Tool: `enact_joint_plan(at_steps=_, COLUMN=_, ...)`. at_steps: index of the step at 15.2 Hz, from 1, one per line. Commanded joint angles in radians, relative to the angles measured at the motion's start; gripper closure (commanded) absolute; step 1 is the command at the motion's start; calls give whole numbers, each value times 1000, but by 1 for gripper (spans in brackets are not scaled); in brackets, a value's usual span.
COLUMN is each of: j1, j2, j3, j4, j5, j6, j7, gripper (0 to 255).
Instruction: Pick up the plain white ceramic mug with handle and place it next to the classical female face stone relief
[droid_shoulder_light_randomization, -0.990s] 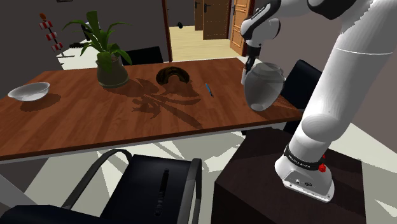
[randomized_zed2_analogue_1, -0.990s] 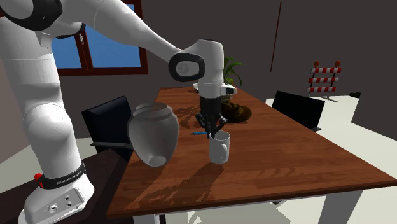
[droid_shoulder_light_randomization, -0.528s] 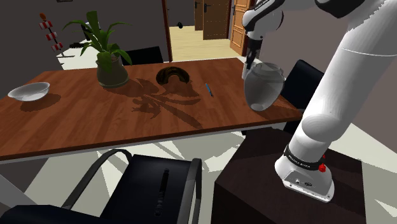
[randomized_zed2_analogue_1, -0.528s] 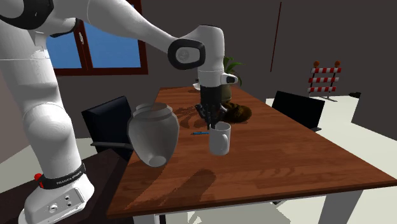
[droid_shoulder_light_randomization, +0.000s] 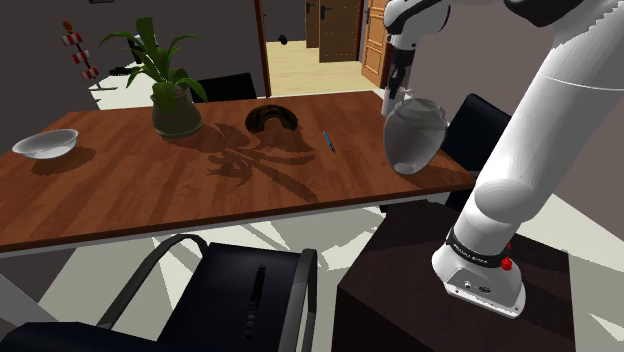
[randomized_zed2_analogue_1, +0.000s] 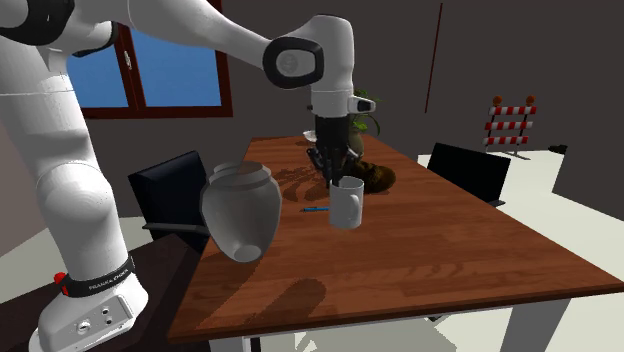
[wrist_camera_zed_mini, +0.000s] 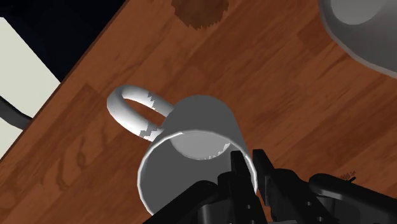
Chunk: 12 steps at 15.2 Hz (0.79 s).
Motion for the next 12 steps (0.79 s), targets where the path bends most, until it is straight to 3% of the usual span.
enact_joint_plan(at_steps=1, j1=0, j2=-10, j3=1, j4=23, j5=-7, j6=-31, j7=5, gripper=255)
enact_joint_plan(at_steps=12, j1=3, j2=-29, j3=7, j4=154, j5=-20, j6=-177, j7=19, gripper=255)
